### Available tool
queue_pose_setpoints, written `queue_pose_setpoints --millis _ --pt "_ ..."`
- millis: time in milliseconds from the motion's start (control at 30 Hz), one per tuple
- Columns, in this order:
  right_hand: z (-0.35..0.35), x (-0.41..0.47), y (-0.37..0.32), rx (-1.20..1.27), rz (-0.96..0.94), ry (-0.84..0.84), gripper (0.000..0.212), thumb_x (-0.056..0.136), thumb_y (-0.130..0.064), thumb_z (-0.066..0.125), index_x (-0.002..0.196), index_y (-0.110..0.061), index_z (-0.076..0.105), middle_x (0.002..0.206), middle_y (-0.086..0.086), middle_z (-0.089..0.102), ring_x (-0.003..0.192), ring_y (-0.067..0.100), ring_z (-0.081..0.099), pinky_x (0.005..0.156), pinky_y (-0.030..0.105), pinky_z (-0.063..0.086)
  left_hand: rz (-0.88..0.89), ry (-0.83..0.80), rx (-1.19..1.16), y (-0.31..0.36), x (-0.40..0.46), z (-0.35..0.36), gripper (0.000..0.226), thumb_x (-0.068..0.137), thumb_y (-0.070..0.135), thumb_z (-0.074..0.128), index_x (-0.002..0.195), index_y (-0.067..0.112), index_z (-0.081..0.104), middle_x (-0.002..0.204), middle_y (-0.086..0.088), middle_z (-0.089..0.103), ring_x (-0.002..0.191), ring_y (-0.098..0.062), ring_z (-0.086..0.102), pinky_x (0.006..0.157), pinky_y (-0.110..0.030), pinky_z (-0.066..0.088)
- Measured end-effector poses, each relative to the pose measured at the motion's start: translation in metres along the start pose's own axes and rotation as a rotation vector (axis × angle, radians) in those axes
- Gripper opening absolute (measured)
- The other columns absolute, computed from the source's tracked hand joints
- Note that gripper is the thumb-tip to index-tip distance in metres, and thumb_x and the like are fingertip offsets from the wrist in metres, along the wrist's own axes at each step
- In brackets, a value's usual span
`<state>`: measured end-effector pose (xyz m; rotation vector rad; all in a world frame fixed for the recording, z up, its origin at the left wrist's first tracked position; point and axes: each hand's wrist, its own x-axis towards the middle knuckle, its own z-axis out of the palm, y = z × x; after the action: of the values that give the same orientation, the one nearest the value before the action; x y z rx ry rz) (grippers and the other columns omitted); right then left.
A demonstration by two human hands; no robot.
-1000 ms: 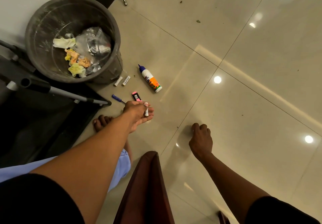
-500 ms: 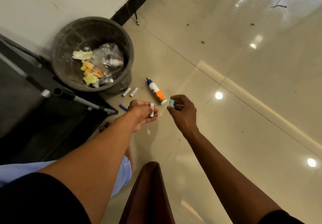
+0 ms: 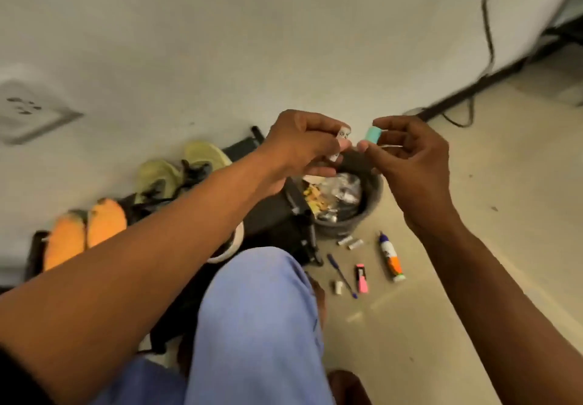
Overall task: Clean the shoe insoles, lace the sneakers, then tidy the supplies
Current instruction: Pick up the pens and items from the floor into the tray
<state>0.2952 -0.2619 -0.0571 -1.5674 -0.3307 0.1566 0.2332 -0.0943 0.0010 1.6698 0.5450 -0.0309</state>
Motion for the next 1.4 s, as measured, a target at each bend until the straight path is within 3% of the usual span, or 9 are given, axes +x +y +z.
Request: queue_pose_setpoints --millis 267,400,600,767,900,1000,1133,1267,1400 --pt "0.139 -0.024 -0.085 -0.137 -0.145 -0.352 0.035 0.077 -0.023 0.088 0.106 -0.027 0.07 0.094 -0.01 0.072 0.076 0.006 0.07 0.067 0.02 0.056 0.078 0.285 0.011 -0.002 -0.121 -0.144 0.027 0.086 0.001 0.077 0.113 0.003 0.074 0.096 -0.022 0.076 0.086 -0.032 0.076 0.078 -0.039 0.064" --pt "0.206 -0.051 -0.114 -0.18 -0.21 -0.493 0.035 0.077 -0.021 0.087 0.106 -0.03 0.069 0.094 -0.009 0.071 0.078 0.009 0.071 0.069 0.027 0.061 0.092 0.405 0.071 -0.011 -0.179 -0.216 0.025 0.086 0.005 0.078 0.111 0.007 0.076 0.093 -0.02 0.075 0.087 -0.03 0.075 0.078 -0.042 0.064" --pt "0.313 -0.108 -0.151 -0.197 -0.281 -0.701 0.035 0.078 -0.014 0.084 0.109 -0.023 0.07 0.096 -0.009 0.07 0.078 0.007 0.069 0.075 0.025 0.06 0.097 0.624 0.291 -0.039 -0.271 -0.313 0.023 0.082 0.014 0.084 0.103 0.024 0.081 0.088 0.0 0.077 0.085 -0.018 0.075 0.076 -0.038 0.065" --pt "0.41 -0.178 -0.165 -0.144 -0.323 -0.909 0.033 0.074 -0.003 0.084 0.101 -0.017 0.071 0.09 -0.006 0.069 0.073 0.004 0.068 0.07 0.02 0.057 0.005 0.778 0.46 -0.075 -0.363 -0.384 0.023 0.08 0.02 0.086 0.1 0.031 0.081 0.091 0.011 0.077 0.079 -0.009 0.074 0.07 -0.019 0.059" --pt "0.483 -0.241 -0.172 -0.109 -0.343 -1.046 0.031 0.07 -0.004 0.086 0.095 -0.017 0.071 0.089 -0.004 0.071 0.072 0.01 0.072 0.074 0.032 0.061 -0.087 0.909 0.546 -0.11 -0.436 -0.437 0.022 0.079 0.02 0.085 0.095 0.034 0.081 0.088 0.02 0.076 0.084 0.004 0.07 0.077 -0.014 0.053" --pt "0.535 -0.282 -0.175 -0.099 -0.355 -1.132 0.03 0.068 -0.004 0.087 0.089 -0.019 0.073 0.083 -0.005 0.072 0.071 0.012 0.071 0.075 0.039 0.061 -0.175 0.986 0.582 -0.132 -0.478 -0.47 0.021 0.079 0.019 0.085 0.096 0.031 0.082 0.089 0.021 0.076 0.088 0.003 0.069 0.081 -0.019 0.051" --pt "0.599 -0.318 -0.18 -0.119 -0.442 -1.228 0.026 0.066 -0.004 0.086 0.085 -0.017 0.073 0.08 -0.005 0.073 0.073 0.012 0.07 0.076 0.038 0.061 -0.315 1.049 0.658 -0.16 -0.509 -0.507 0.021 0.078 0.015 0.085 0.096 0.025 0.082 0.093 0.009 0.078 0.084 0.002 0.067 0.073 -0.013 0.048" --pt "0.652 -0.337 -0.18 -0.221 -0.581 -1.282 0.021 0.069 -0.007 0.084 0.085 -0.015 0.073 0.08 -0.004 0.073 0.075 0.013 0.069 0.073 0.036 0.059 -0.438 1.03 0.705 -0.178 -0.508 -0.532 0.023 0.076 0.019 0.087 0.098 0.02 0.082 0.096 0.002 0.077 0.092 -0.018 0.069 0.083 -0.032 0.054" --pt "0.686 -0.343 -0.176 -0.395 -0.798 -1.337 0.021 0.069 -0.009 0.077 0.088 -0.017 0.074 0.082 -0.002 0.073 0.077 0.019 0.068 0.071 0.038 0.058 -0.59 0.966 0.7 -0.191 -0.487 -0.549 0.026 0.074 0.03 0.088 0.098 0.019 0.081 0.095 0.001 0.073 0.086 -0.018 0.065 0.075 -0.031 0.048"
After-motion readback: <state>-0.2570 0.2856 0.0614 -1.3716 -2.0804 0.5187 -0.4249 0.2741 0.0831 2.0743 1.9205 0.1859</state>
